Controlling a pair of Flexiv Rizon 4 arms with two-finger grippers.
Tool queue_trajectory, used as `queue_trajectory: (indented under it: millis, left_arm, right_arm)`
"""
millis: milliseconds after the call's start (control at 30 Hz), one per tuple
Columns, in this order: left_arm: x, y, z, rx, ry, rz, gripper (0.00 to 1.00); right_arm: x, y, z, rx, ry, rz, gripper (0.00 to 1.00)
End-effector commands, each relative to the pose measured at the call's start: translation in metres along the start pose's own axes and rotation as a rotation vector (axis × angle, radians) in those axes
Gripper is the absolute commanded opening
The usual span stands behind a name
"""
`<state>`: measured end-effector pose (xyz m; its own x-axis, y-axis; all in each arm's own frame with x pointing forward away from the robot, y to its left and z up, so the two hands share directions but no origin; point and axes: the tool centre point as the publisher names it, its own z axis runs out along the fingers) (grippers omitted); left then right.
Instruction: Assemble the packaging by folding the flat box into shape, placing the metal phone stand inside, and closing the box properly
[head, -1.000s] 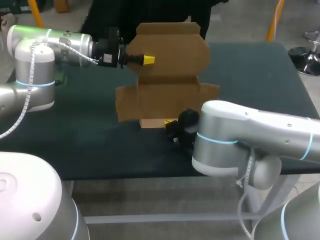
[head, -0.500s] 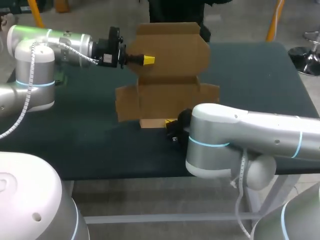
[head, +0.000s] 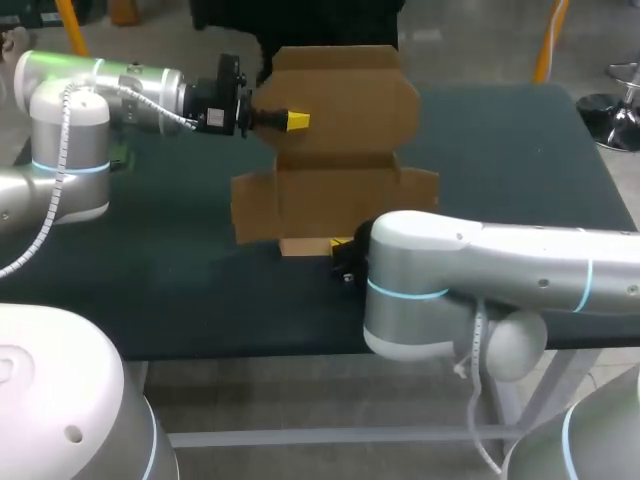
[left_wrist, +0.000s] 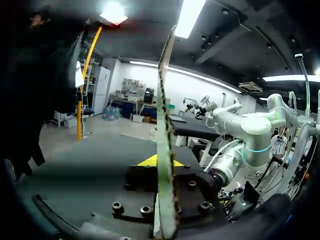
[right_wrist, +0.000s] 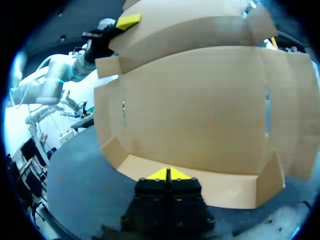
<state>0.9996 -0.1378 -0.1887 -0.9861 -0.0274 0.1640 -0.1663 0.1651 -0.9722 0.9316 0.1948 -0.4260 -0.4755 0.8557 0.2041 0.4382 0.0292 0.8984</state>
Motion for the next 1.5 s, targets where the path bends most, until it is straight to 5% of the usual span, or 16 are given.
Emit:
queue_trajectory:
  millis: [33,1500]
  left_arm:
    - [-0.001,0.000,-0.001,-0.001,0.005,0.000,0.00]
    - [0.043,0.029,-0.002,0.002,0.031,0.020,0.00]
  right_arm:
    - [0.001,-0.004,0.004,-0.005,-0.009,0.000,0.00]
    - [0.001,-0.004,0.004,-0.005,-0.009,0.000,0.00]
